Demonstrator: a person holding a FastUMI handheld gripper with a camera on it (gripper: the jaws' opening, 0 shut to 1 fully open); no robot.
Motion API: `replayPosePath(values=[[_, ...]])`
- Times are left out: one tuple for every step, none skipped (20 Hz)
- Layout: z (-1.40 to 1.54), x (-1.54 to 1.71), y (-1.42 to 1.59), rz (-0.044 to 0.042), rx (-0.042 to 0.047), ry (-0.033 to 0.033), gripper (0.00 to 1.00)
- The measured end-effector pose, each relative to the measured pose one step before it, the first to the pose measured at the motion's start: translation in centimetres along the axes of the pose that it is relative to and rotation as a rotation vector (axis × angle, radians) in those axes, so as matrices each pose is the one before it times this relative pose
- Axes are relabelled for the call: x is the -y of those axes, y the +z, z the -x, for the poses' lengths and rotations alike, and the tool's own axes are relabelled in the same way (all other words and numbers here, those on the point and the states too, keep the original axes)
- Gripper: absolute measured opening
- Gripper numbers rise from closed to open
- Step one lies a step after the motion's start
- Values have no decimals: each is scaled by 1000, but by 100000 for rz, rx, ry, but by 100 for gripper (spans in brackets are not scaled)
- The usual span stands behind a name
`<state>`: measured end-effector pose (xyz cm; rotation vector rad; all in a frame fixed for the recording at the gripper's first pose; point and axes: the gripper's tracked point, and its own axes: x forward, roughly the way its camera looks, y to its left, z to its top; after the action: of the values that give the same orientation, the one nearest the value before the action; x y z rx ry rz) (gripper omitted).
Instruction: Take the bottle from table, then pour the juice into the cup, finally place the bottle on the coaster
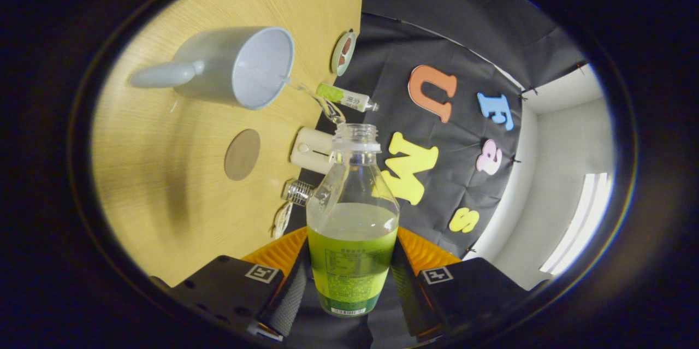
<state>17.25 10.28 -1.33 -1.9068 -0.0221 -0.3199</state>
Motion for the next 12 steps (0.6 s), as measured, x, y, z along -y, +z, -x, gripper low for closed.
replayPosePath(values=[[98,73,-41,226,19,-257,80],[-31,-85,6,102,41,121,80],[130,-16,-47,187,74,-15,80],[-129,118,108,360,8,-217,80],[-41,49,-32,588,-323,-40,80],[84,43,51,498,-198,100,80],[71,105,-16,433,-64,-104,80],[-20,87,41,404,-26,-256,80],[30,160,17,210,-89,-410,80],[9,20,-93,195,-276,179,80],[90,2,101,41,248,-191,80],[-34,82,131,191,417,-237,80]])
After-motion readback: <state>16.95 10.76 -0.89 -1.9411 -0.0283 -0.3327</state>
